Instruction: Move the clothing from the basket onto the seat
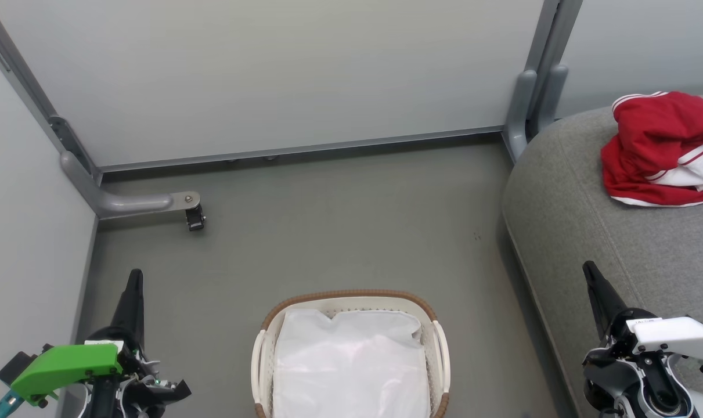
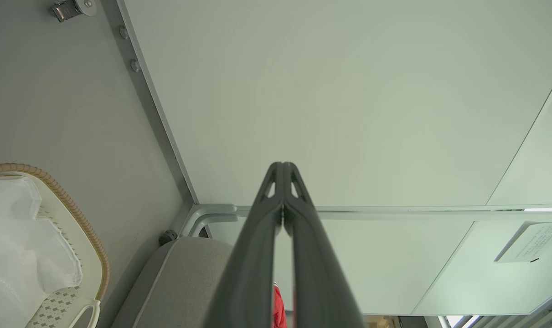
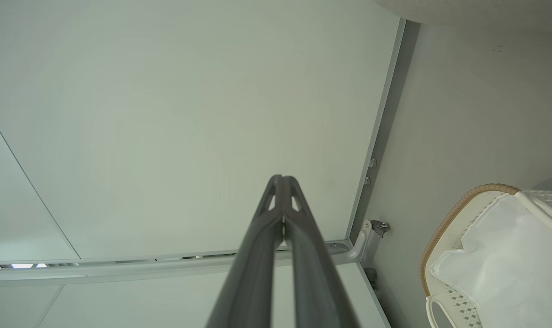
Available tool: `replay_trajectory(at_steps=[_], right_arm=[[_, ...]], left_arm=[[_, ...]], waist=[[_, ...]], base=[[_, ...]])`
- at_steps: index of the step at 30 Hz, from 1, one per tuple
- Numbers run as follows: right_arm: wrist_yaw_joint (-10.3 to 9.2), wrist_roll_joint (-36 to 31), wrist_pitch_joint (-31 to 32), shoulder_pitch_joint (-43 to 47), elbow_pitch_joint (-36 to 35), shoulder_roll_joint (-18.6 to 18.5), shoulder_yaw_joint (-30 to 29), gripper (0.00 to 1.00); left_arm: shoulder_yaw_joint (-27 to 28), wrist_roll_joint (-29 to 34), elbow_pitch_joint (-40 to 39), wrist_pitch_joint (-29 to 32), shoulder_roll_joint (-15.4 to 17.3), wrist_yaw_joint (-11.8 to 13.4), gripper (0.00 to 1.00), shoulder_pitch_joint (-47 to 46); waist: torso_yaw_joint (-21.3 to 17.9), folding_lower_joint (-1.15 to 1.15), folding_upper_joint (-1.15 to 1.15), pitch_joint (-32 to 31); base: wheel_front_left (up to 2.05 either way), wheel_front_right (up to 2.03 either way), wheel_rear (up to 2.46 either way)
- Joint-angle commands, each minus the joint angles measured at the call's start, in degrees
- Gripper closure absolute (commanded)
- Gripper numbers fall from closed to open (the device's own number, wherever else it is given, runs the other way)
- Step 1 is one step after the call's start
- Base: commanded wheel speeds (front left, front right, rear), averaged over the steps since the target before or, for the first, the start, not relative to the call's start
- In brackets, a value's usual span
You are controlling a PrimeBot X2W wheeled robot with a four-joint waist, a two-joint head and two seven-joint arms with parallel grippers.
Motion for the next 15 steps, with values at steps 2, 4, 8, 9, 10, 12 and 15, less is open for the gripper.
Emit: replay_trajectory(at_steps=[2, 4, 8, 9, 10, 12, 15], right_arm=[[-0.02, -0.25, 0.04, -0.46, -0.15, -0.2, -0.13, 1.0], [-0.02, -0.26, 0.05, -0.46, -0.15, -0.19, -0.14, 1.0], [-0.02, -0.27, 0.06, -0.46, -0.15, -0.19, -0.14, 1.0], [-0.02, -0.28, 0.06, -0.46, -0.15, -0.19, -0.15, 1.0], [-0.02, -0.28, 0.07, -0.46, -0.15, -0.18, -0.15, 1.0], [-0.02, -0.28, 0.07, -0.46, -0.15, -0.18, -0.15, 1.0], [-0.02, -0.29, 0.08, -0.46, -0.15, -0.17, -0.16, 1.0]], left_arm=[[0.12, -0.11, -0.14, 0.24, 0.28, -0.26, 1.0, -0.55], [0.12, -0.11, -0.13, 0.25, 0.28, -0.26, 1.0, -0.55], [0.12, -0.1, -0.13, 0.25, 0.28, -0.26, 1.0, -0.55], [0.12, -0.11, -0.13, 0.25, 0.28, -0.26, 1.0, -0.55], [0.12, -0.11, -0.13, 0.25, 0.28, -0.26, 1.0, -0.55], [0.12, -0.11, -0.13, 0.25, 0.28, -0.26, 1.0, -0.55], [0.11, -0.12, -0.13, 0.24, 0.28, -0.26, 1.0, -0.55]], waist=[[0.0, 0.0, 0.0, 0.0], [0.0, 0.0, 0.0, 0.0], [0.0, 0.0, 0.0, 0.0], [0.0, 0.0, 0.0, 0.0], [0.0, 0.0, 0.0, 0.0], [0.0, 0.0, 0.0, 0.0], [0.0, 0.0, 0.0, 0.0]], base=[[0.0, 0.0, 0.0], [0.0, 0.0, 0.0], [0.0, 0.0, 0.0], [0.0, 0.0, 0.0], [0.0, 0.0, 0.0], [0.0, 0.0, 0.0], [0.0, 0.0, 0.0]])
